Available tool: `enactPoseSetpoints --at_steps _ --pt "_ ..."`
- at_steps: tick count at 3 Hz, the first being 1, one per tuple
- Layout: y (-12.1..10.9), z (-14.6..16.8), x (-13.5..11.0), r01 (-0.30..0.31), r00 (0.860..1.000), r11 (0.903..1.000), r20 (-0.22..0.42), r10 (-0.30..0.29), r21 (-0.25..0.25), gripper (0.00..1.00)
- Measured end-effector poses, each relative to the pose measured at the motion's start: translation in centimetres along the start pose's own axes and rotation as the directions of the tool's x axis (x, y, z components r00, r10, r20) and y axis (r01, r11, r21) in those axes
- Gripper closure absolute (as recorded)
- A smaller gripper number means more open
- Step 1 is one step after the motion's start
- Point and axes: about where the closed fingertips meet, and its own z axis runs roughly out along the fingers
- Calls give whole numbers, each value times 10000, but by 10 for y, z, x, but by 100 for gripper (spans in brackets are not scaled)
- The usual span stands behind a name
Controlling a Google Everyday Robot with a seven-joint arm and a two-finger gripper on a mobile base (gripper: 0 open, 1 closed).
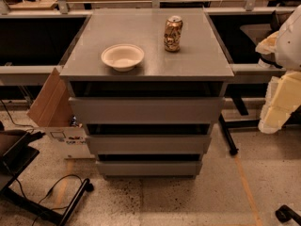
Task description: Open bottom drawer
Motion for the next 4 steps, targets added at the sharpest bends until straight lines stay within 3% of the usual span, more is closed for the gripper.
enactPoseSetpoints --at_steps 1,2,4 --pt "5 -7 1 -44 10000 9995 -19 44 309 0" --pt "26 15 13 -146 9998 9994 164 141 314 0" --pt "69 126 68 -840 9965 9961 -58 839 -258 0"
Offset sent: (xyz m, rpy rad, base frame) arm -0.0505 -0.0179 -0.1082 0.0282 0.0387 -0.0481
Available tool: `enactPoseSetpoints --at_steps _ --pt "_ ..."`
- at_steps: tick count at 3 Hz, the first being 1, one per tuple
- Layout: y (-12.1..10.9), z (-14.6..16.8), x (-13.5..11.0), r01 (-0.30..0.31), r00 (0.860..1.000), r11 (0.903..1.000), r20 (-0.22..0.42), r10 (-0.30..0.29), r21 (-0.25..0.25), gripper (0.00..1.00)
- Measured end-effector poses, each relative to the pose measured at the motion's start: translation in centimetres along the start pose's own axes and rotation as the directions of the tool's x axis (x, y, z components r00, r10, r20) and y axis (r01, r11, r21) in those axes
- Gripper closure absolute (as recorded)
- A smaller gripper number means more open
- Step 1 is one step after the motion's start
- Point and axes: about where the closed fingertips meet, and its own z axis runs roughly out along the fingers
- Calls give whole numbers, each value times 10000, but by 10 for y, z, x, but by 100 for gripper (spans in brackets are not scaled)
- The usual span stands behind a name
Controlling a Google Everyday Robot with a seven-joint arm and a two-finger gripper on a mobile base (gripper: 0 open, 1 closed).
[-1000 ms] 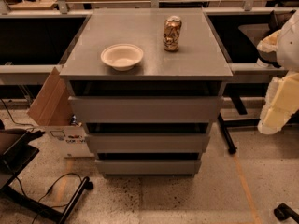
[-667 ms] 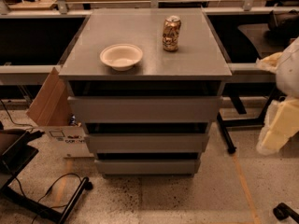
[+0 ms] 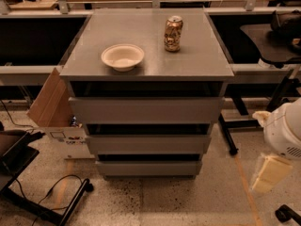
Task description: Open bottom drawer
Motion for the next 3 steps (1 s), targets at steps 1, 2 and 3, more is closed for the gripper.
enactPoseSetpoints --at_steps 1,2,3 --pt "10 56 23 -176 9997 9998 -163 174 -132 0" --pt "16 108 38 -355 9993 9993 -123 354 -101 0" --pt "16 108 38 -355 9993 9993 -123 354 -101 0"
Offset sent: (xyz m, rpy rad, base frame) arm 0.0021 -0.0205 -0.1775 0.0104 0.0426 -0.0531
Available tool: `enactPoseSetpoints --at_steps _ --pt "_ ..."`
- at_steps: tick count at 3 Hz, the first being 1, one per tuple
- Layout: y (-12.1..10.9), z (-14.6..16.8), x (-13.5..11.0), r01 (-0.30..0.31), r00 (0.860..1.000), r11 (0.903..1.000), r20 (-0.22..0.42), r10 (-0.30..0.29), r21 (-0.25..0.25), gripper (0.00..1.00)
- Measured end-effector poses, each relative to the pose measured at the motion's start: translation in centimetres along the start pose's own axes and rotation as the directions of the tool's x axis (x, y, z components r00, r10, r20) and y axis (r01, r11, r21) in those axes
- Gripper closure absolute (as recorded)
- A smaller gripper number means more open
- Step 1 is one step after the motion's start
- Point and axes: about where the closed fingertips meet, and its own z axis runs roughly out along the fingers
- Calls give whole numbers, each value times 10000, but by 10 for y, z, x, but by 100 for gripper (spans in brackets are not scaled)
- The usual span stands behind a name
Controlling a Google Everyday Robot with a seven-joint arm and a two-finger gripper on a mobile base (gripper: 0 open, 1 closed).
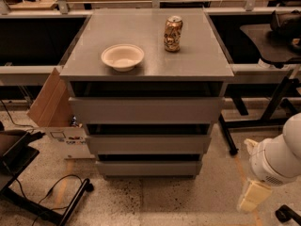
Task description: Open bottom drawer
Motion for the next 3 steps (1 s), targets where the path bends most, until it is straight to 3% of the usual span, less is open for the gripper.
enactPoseSetpoints --at_steps 1,3 --pt "-6 21 -11 226 9997 9997 38 -225 -104 0" --pt "-41 88 -56 1388 9875 9890 687 -1421 514 0"
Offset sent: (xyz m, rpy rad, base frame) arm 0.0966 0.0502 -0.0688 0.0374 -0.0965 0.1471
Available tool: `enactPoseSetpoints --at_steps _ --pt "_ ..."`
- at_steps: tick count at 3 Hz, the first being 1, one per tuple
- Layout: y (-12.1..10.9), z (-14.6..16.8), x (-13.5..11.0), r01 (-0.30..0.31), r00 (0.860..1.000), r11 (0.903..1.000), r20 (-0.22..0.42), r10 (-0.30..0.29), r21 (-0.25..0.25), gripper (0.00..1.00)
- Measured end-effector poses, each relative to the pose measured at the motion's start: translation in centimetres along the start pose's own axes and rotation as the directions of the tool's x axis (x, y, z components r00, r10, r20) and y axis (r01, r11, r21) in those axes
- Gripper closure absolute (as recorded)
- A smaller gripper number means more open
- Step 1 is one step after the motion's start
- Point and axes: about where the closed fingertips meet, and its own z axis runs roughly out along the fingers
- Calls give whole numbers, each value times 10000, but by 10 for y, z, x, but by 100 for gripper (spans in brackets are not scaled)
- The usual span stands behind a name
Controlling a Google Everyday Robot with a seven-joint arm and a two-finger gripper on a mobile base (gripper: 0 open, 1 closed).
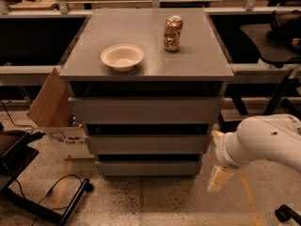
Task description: Open bottom drawer
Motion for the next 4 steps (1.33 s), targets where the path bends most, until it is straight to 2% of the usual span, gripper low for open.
enactPoseSetpoints --at_steps 1,2,3,4 --pt "-12 37 -12 596 9981 9980 116 -598 192 0" --pt "-16 85 -19 1041 9943 9946 239 -1042 40 0" --pt "-14 120 -23 1160 9929 9932 273 -1159 -44 0" --pt "-14 156 -22 1026 9938 9943 451 -1012 -295 0"
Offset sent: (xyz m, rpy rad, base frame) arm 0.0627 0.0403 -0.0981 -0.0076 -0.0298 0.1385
